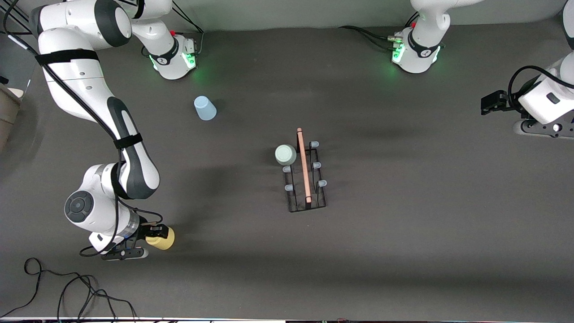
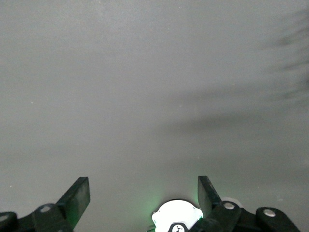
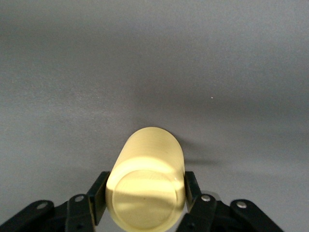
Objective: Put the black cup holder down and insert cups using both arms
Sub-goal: 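Carry the yellow cup with the right gripper to the rack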
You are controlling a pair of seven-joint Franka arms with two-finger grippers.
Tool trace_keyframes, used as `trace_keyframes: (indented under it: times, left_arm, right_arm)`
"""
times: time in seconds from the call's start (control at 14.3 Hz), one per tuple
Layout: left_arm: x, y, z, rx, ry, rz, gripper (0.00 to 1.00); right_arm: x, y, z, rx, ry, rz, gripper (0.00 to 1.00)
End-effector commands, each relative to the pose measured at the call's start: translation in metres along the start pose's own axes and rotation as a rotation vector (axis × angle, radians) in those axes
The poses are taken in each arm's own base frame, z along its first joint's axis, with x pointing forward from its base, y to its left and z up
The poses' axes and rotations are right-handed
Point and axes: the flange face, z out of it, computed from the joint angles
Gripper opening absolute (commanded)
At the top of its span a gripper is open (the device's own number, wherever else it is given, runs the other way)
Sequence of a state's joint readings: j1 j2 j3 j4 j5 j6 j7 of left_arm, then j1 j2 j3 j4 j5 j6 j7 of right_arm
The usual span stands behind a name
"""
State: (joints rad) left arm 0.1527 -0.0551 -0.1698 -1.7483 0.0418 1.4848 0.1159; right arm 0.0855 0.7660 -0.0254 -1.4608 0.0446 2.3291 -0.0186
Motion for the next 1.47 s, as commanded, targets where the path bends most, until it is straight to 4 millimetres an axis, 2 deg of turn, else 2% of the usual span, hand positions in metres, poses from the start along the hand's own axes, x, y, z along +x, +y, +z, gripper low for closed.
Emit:
trace_keyframes:
  times: [0.0, 0.14, 0.21, 0.28, 0.35, 0.42, 0.56, 0.77, 1.05, 1.12, 1.4]
  left_arm:
    - [-0.007, 0.004, -0.003, 0.005, 0.005, -0.010, 0.99]
    - [-0.007, 0.003, -0.002, 0.002, 0.004, -0.011, 0.99]
    - [-0.007, 0.003, -0.003, 0.004, 0.005, -0.011, 0.99]
    - [-0.007, 0.003, -0.003, 0.004, 0.005, -0.011, 0.99]
    - [-0.007, 0.004, -0.003, 0.005, 0.005, -0.010, 0.99]
    - [-0.007, 0.003, -0.003, 0.004, 0.005, -0.011, 0.99]
    - [-0.007, 0.004, -0.003, 0.005, 0.005, -0.010, 0.99]
    - [-0.007, 0.003, -0.003, 0.004, 0.005, -0.012, 0.99]
    - [-0.007, 0.002, -0.003, 0.004, 0.007, -0.013, 0.99]
    - [-0.007, 0.003, -0.003, 0.004, 0.005, -0.012, 0.99]
    - [-0.007, 0.003, -0.003, 0.004, 0.005, -0.012, 0.99]
  right_arm:
    - [0.005, -0.008, -0.069, 0.011, -0.027, -0.029, 0.27]
    - [0.003, -0.024, -0.135, 0.000, -0.066, -0.055, 0.27]
    - [0.000, -0.040, -0.159, -0.010, -0.086, -0.076, 0.27]
    - [-0.004, -0.053, -0.178, -0.011, -0.091, -0.075, 0.27]
    - [-0.006, -0.069, -0.188, -0.012, -0.091, -0.051, 0.27]
    - [-0.011, -0.094, -0.198, -0.012, -0.089, -0.012, 0.27]
    - [-0.018, -0.141, -0.208, -0.008, -0.089, 0.065, 0.27]
    - [-0.037, -0.243, -0.219, -0.001, -0.065, 0.176, 0.27]
    - [-0.073, -0.357, -0.204, 0.000, -0.065, 0.307, 0.27]
    - [-0.080, -0.379, -0.203, 0.005, -0.060, 0.335, 0.27]
    - [-0.097, -0.436, -0.185, 0.015, -0.049, 0.404, 0.27]
